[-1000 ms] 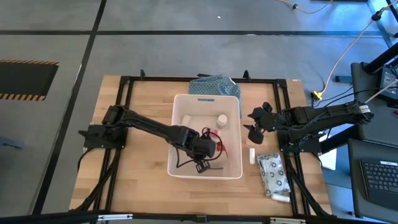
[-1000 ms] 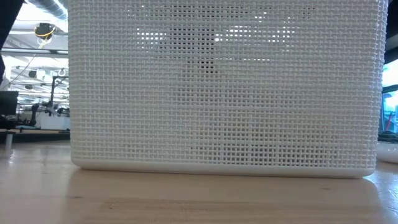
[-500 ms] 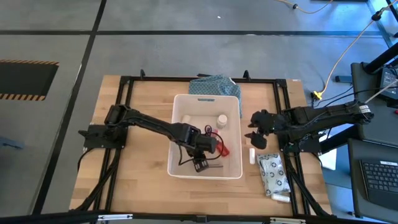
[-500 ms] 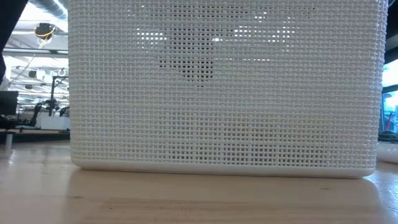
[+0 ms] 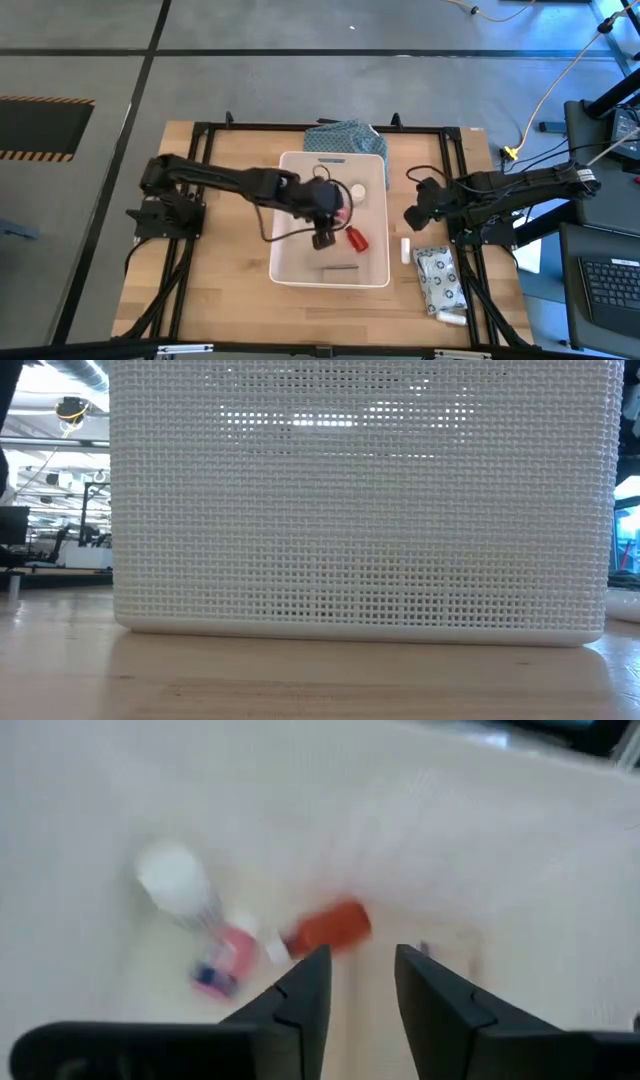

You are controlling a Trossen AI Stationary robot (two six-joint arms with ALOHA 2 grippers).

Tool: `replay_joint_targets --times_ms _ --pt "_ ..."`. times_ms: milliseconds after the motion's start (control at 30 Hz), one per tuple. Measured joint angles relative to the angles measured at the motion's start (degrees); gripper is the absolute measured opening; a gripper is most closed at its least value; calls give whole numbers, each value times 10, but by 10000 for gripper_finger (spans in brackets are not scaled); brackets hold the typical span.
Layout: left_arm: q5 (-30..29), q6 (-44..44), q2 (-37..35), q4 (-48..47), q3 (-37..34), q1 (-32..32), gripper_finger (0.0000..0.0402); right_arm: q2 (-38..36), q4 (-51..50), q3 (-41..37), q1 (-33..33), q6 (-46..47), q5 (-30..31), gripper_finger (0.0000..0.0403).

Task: Pick & place medical supplies in basket/bin
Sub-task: Put the top white rolled gauze into the white bin

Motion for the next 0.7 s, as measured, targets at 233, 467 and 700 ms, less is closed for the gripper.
replay_joint_targets --times_ms 233,467,700 --pt "-63 124 -64 17 0 0 97 61 5 0 33 82 -9 259" --pt "-78 184 -73 9 0 0 91 167 22 0 76 165 -10 259" --pt "-79 192 -69 -18 0 0 90 259 66 0 101 206 -42 259"
